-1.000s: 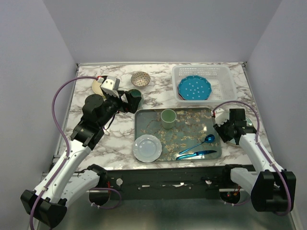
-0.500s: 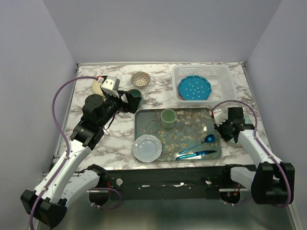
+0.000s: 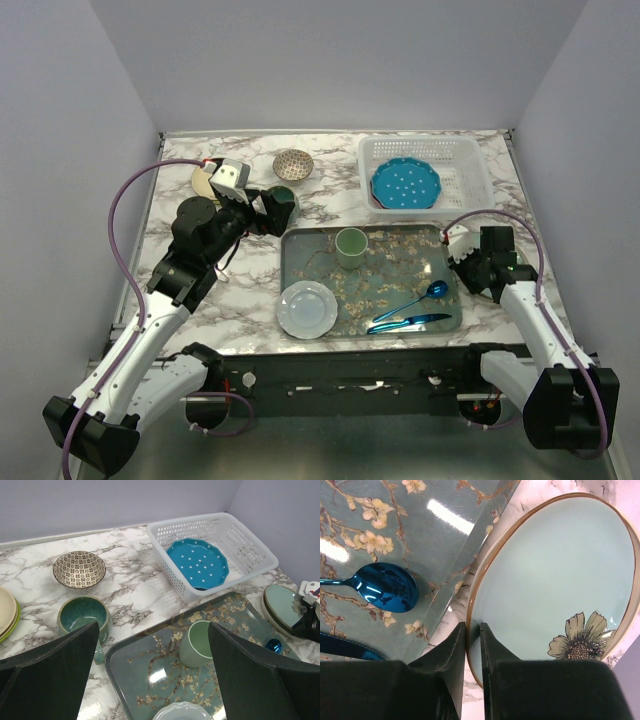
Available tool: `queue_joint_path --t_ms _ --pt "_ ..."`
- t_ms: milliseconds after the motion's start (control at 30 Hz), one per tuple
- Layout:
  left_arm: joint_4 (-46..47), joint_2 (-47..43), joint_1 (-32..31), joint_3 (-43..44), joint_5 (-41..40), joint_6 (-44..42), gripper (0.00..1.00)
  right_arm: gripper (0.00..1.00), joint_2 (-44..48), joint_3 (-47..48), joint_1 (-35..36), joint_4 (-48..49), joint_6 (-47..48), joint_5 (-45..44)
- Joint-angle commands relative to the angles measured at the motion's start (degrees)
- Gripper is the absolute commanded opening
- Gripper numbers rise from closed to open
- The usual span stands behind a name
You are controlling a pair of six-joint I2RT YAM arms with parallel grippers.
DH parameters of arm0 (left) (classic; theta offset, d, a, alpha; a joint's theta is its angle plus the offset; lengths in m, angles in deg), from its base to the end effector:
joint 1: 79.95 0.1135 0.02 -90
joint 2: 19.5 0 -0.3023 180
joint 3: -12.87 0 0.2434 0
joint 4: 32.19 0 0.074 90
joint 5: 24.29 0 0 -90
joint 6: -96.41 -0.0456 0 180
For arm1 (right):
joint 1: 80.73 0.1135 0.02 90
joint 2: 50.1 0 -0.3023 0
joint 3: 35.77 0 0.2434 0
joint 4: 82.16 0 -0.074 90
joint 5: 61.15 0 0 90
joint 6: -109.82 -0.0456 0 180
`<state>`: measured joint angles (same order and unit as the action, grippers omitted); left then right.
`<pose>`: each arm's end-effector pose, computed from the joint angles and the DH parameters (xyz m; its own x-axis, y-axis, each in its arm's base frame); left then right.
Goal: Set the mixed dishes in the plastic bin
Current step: Pick up the plate at the center of the board.
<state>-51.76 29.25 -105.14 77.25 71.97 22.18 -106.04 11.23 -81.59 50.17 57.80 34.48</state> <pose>0.1554 -0.0786 0.3982 -0.2016 -0.2037 -0.9580 0.4850 0.8290 -0.2783 0.1569 0.0021 0.2264 -0.6340 -0.6030 -0.4842 -0.5445 0.7927 -0.2741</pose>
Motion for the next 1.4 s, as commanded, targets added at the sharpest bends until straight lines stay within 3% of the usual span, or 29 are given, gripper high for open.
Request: queue_joint_path --t_ms 0,167,333,533,700,1000,1367 --pt "1.34 -0.32 0.23 0.08 1.3 0.14 0.99 0.0 0.92 2.42 0.07 -1.39 0.69 2.9" --pt "1.78 -0.15 0.23 -0.1 2.35 0.66 0.99 0.0 3.73 2.86 0.07 -1.57 1.04 2.9" --pt "6.33 2.39 0.23 -1.32 11.12 5.22 0.99 0.0 8.65 4.44 0.07 -3.06 2.19 3.16" --pt "16.53 8.63 0.32 -1.68 26.23 21.74 0.99 0.0 12.08 6.73 0.07 -5.17 3.86 4.57" --pt "22.34 15.92 -0.47 -0.19 31.09 36.5 0.99 0.0 13.93 7.44 0.07 -5.97 5.35 4.83" --pt "23.49 28.23 -14.34 6.75 22.74 50.93 0.99 0.0 19.11 8.66 0.07 -6.76 6.32 6.59" --pt "25.6 44.74 -23.14 14.84 19.49 62.71 0.98 0.0 22.98 11.13 0.07 -7.72 6.32 9.66"
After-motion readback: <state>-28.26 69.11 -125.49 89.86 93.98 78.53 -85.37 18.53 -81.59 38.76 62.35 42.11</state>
